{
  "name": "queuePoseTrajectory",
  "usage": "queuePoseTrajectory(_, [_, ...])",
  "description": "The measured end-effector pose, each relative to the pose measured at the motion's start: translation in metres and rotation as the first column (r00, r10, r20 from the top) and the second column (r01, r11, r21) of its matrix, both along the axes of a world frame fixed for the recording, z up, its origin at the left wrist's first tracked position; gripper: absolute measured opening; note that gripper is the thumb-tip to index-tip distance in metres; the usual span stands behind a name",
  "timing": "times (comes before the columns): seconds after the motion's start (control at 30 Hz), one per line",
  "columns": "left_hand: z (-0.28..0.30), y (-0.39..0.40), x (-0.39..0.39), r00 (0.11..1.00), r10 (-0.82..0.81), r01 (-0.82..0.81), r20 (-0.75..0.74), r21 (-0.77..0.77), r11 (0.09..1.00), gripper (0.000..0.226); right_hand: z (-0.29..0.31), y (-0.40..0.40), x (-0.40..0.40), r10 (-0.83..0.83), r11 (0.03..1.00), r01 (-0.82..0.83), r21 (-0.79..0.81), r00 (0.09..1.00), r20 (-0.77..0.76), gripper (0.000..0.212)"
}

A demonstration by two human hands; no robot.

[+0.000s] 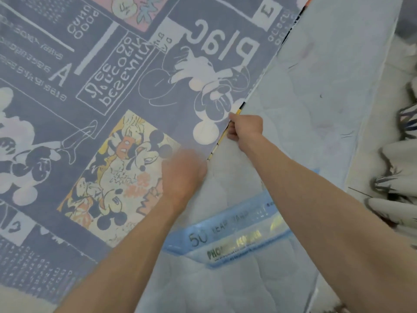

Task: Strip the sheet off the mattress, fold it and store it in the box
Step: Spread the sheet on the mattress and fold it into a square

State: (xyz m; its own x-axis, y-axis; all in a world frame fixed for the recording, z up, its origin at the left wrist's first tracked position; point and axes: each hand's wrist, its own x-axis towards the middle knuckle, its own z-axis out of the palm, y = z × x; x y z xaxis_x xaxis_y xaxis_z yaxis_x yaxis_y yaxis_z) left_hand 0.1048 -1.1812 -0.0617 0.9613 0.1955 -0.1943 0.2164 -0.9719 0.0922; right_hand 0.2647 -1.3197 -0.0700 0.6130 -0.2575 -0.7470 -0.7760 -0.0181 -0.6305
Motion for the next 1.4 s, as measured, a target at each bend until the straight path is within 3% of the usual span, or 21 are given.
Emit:
queuePoseTrajectory(0.13, [-0.002, -0.019, -0.007, 0.996, -0.066, 0.059, 0.058, 0.116, 0.991, 0.018, -0.006, -0.016, 0.017, 0.111, 0.991, -0.108, 0.077, 0.993, -0.028, 0.025])
queuePoseTrajectory(0.3, [0.008, -0.024, -0.003, 0.991, -0.117, 0.1, 0.063, 0.227, 0.969, 0.02, -0.008, -0.03, 0.022, 0.26, 0.965, -0.259, 0.039, 0.965, -0.036, 0.016])
queuePoseTrajectory(0.43, [0.014, -0.032, 0.004, 0.997, 0.075, -0.07, -0.034, 0.108, 0.992, 0.021, -0.009, -0.036, 0.024, 0.264, 0.958, -0.259, 0.119, 0.964, -0.027, 0.021])
queuePoseTrajectory(0.57, [0.011, -0.031, 0.005, 0.979, 0.204, -0.202, -0.011, 0.086, 0.976, 0.024, -0.003, -0.033, 0.038, 0.251, 0.961, -0.256, 0.103, 0.966, 0.055, 0.013])
queuePoseTrajectory(0.73, [0.007, -0.045, 0.006, 0.915, 0.403, -0.403, -0.003, -0.019, 0.915, 0.016, 0.003, -0.032, 0.051, 0.267, 0.959, -0.264, 0.099, 0.963, -0.019, 0.019])
queuePoseTrajectory(0.87, [0.006, -0.049, 0.006, 0.88, 0.474, -0.469, 0.018, -0.115, 0.875, 0.01, 0.01, -0.031, 0.054, 0.268, 0.961, -0.264, 0.08, 0.962, -0.047, 0.015])
queuePoseTrajectory(1.07, [-0.01, -0.05, -0.009, 0.928, 0.298, -0.31, 0.225, 0.016, 0.951, 0.012, 0.015, -0.026, 0.06, 0.264, 0.963, -0.259, 0.072, 0.963, -0.063, 0.015])
queuePoseTrajectory(1.2, [-0.025, -0.049, -0.01, 0.931, 0.269, -0.293, 0.248, 0.065, 0.954, 0.013, 0.01, -0.035, 0.06, 0.174, 0.984, -0.175, -0.021, 0.984, -0.031, 0.014])
queuePoseTrajectory(1.33, [-0.037, -0.053, -0.006, 0.928, 0.283, -0.314, 0.243, 0.103, 0.944, 0.013, 0.011, -0.04, 0.071, 0.199, 0.979, -0.2, 0.025, 0.979, 0.051, 0.007])
queuePoseTrajectory(1.4, [-0.039, -0.055, -0.002, 0.936, 0.281, -0.312, 0.211, 0.133, 0.941, 0.012, 0.015, -0.042, 0.09, 0.197, 0.98, -0.198, 0.013, 0.978, 0.069, 0.014])
